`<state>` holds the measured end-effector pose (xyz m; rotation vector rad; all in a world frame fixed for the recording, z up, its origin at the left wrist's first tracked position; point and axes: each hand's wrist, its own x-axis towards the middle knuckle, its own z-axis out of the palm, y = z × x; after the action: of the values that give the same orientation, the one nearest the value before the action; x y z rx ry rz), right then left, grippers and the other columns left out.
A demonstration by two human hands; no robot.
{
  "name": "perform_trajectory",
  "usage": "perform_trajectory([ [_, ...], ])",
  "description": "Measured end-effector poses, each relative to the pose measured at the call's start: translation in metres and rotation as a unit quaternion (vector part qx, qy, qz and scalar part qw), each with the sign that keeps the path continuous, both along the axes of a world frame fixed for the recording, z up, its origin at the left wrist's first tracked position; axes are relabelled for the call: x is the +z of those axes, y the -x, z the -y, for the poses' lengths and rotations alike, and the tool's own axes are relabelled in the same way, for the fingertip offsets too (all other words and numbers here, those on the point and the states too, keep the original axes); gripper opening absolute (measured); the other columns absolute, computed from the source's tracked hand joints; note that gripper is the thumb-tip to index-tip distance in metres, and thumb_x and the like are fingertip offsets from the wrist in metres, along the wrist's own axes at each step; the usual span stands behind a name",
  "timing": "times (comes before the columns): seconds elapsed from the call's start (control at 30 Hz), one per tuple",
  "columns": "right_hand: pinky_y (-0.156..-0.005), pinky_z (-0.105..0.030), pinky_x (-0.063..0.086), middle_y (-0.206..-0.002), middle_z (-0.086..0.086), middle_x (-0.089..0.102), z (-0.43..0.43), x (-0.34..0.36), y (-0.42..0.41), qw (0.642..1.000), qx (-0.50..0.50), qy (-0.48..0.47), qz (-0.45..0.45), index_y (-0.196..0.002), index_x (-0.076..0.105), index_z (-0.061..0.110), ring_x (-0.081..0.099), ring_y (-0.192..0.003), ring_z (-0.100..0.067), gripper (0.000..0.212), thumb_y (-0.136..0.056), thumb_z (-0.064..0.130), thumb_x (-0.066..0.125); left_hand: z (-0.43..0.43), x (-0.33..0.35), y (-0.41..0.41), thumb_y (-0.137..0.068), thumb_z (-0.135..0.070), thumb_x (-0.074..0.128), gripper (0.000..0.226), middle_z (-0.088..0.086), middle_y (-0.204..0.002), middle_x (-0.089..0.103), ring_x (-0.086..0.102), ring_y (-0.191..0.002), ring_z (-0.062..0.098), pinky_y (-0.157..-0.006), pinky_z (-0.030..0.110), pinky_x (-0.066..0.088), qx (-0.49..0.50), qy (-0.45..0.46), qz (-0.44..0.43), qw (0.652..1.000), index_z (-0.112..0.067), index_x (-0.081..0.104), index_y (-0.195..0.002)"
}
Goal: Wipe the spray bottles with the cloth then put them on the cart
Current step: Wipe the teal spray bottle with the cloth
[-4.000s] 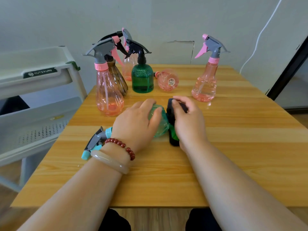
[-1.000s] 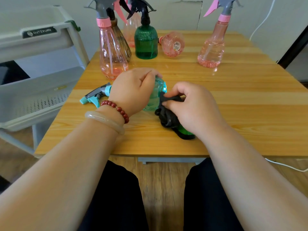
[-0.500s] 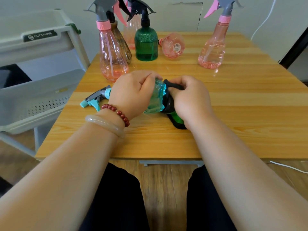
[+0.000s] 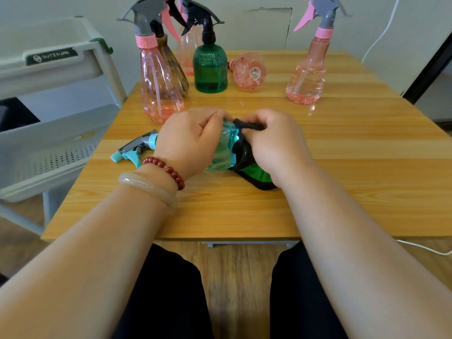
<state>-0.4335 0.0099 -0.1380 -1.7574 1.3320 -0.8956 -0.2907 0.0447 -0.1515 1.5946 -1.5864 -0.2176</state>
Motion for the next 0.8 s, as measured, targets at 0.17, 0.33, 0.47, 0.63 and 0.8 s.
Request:
perform_trajectory([
  [0.17,-0.06,-0.016,0.05,-0.084,0.016,0.064,-0.005,-0.004,0.009,1.0,0.01,0.02,0.011,-0.087,0.063,0.033,0.062,-0.077,-0.003,0.017,-0.093,0.017,0.063,-0.001,-0.001,-0.001,-0.097,-0.029,0.033,0.038,-0.012,-0.046,0.042,0.042,-0.046,0.004,-0.044,0.019,0.025,-0.001,0.002,0.002,1.0,-0.027,0.071,-0.095],
  [0.33,-0.049,-0.011,0.041,-0.08,0.016,0.063,-0.007,-0.013,0.001,1.0,-0.021,0.018,0.011,-0.086,0.065,0.029,0.059,-0.072,-0.008,0.02,-0.092,0.011,0.057,-0.001,0.002,0.0,-0.096,-0.031,0.032,0.035,0.007,-0.064,0.064,0.053,-0.056,0.02,-0.05,0.037,0.041,0.002,-0.003,0.013,1.0,-0.037,0.067,-0.092],
  [0.47,-0.055,-0.022,0.041,-0.087,0.01,0.064,-0.002,-0.002,0.008,0.997,0.01,-0.004,-0.082,-0.089,0.064,0.029,0.06,-0.077,-0.011,0.015,-0.091,0.015,0.059,-0.002,0.0,0.0,-0.098,-0.028,0.035,0.033,0.007,-0.057,0.059,0.045,-0.049,0.017,-0.048,0.035,0.037,0.004,0.008,0.014,1.0,-0.037,0.067,-0.094],
  [0.63,-0.059,-0.016,0.044,-0.091,0.016,0.061,-0.005,0.007,0.002,0.998,0.007,0.054,-0.014,-0.097,0.063,0.03,0.056,-0.079,0.001,0.017,-0.096,0.015,0.056,0.0,-0.002,0.0,-0.097,-0.032,0.034,0.041,-0.004,-0.052,0.042,0.037,-0.048,0.01,-0.045,0.026,0.028,0.005,0.005,-0.001,1.0,-0.015,0.072,-0.092],
  [0.8,-0.056,-0.018,0.039,-0.095,0.007,0.065,-0.005,0.0,0.012,0.992,0.038,-0.003,-0.121,-0.094,0.06,0.031,0.059,-0.081,-0.01,0.017,-0.094,0.015,0.055,-0.002,-0.001,0.0,-0.1,-0.024,0.036,0.033,-0.009,-0.048,0.043,0.038,-0.044,0.008,-0.041,0.022,0.025,0.0,0.004,0.001,1.0,-0.037,0.066,-0.095],
])
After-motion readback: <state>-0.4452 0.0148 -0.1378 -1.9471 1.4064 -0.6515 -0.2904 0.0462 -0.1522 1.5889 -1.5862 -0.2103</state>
